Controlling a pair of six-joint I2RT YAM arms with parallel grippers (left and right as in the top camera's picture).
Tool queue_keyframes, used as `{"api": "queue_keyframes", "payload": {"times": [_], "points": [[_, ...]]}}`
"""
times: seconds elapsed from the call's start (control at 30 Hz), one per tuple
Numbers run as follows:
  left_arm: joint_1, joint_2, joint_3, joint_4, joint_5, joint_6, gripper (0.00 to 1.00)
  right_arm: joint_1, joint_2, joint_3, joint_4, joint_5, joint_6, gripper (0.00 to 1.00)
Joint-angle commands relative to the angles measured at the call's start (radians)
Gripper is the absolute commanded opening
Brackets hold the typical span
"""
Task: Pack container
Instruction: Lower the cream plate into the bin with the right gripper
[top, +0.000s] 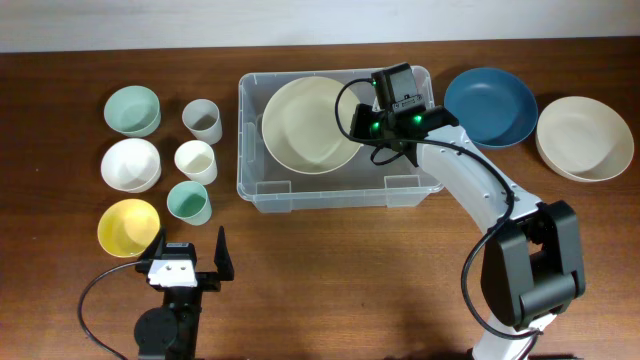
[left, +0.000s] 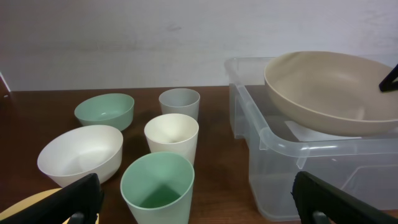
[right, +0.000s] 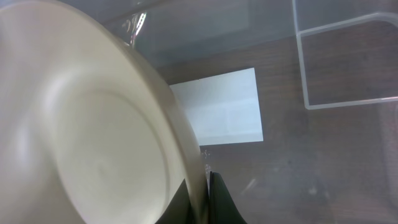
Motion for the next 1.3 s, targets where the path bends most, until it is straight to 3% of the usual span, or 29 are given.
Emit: {"api": "queue_keyframes", "payload": {"times": [0.0,1.27], "points": [[0.005,-0.004,-0.009,0.005,-0.011,-0.01,1.0,0.004,0.002,0.028,0.013,0.008,0.041,0.04],[0.005,-0.004,-0.009,0.005,-0.011,-0.01,1.0,0.03,0.07,0.027,0.034,-0.032,0.077,0.04]]}}
